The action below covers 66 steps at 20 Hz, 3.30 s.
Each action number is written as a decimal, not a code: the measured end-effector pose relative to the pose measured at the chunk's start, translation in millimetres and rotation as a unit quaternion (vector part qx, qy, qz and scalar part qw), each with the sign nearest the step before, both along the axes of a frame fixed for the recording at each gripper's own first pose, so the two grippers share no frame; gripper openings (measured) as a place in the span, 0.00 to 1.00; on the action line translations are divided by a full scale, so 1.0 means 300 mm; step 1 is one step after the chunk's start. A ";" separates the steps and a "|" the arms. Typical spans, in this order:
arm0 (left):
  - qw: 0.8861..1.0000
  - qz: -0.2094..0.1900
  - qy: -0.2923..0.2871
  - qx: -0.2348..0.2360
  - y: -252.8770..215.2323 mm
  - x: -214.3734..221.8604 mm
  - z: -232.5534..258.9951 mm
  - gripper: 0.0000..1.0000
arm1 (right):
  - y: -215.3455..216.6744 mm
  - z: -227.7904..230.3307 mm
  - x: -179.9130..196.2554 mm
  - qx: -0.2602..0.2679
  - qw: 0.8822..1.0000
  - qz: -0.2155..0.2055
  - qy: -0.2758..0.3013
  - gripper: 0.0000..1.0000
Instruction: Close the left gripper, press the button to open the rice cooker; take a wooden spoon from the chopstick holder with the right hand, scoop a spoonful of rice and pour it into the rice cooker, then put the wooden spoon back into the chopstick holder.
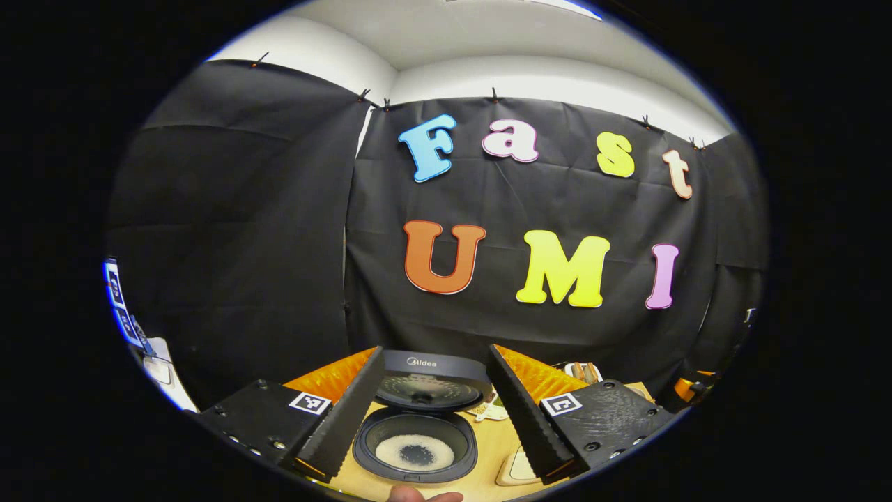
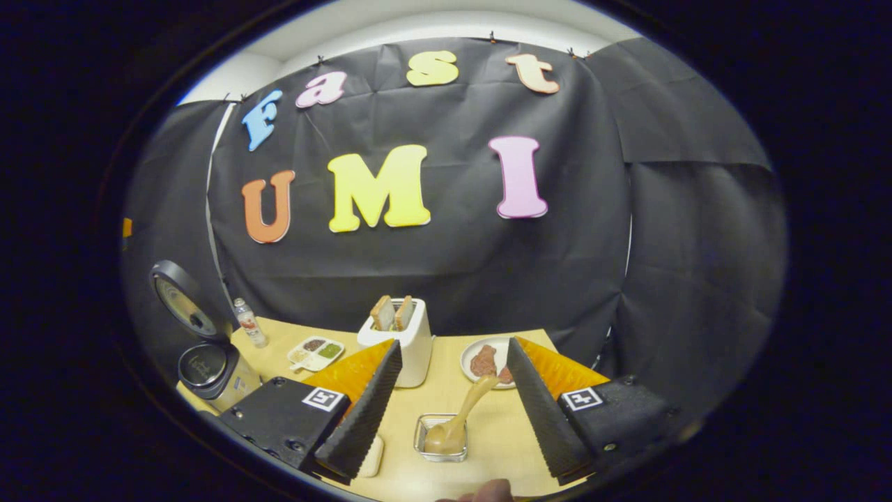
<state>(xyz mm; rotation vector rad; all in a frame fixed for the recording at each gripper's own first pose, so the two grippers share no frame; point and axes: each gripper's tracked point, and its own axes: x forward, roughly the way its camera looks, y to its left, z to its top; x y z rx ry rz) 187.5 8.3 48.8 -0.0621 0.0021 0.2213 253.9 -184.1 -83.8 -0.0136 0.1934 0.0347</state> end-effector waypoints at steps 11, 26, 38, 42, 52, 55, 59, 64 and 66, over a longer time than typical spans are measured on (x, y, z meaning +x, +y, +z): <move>0.998 -0.036 0.030 0.036 0.080 0.324 -0.098 0.94 | -0.127 0.028 -0.417 -0.030 0.995 -0.092 0.007 0.98; 0.976 -0.063 0.210 0.002 0.084 0.223 -0.380 0.97 | -0.081 0.015 -0.567 -0.020 0.993 -0.113 0.012 0.98; 0.931 -0.064 0.360 -0.021 0.043 -0.030 -0.744 0.97 | 0.005 -0.021 -0.477 -0.012 0.998 -0.062 0.026 0.99; 0.918 -0.064 0.390 -0.032 0.050 -0.047 -0.833 0.97 | -0.030 -0.013 -0.478 -0.014 0.997 -0.069 0.027 0.99; 0.907 -0.054 0.416 -0.030 0.064 -0.064 -0.907 0.96 | -0.068 -0.017 -0.420 0.000 0.998 -0.059 0.027 0.99; 0.911 -0.049 0.409 -0.032 0.074 -0.056 -0.904 0.97 | -0.048 -0.045 -0.382 0.014 0.998 -0.044 0.037 0.98; 0.930 -0.021 0.367 -0.019 0.074 -0.037 -0.893 0.96 | -0.043 -0.037 -0.299 0.010 0.999 -0.023 0.028 0.99; 0.959 0.009 0.283 0.013 0.059 -0.024 -0.781 0.96 | -0.032 0.013 -0.230 0.007 1.000 0.010 0.017 0.98; 0.972 -0.005 0.236 0.019 -0.001 -0.037 -0.668 0.95 | -0.017 0.038 -0.230 0.003 1.000 0.015 0.003 0.98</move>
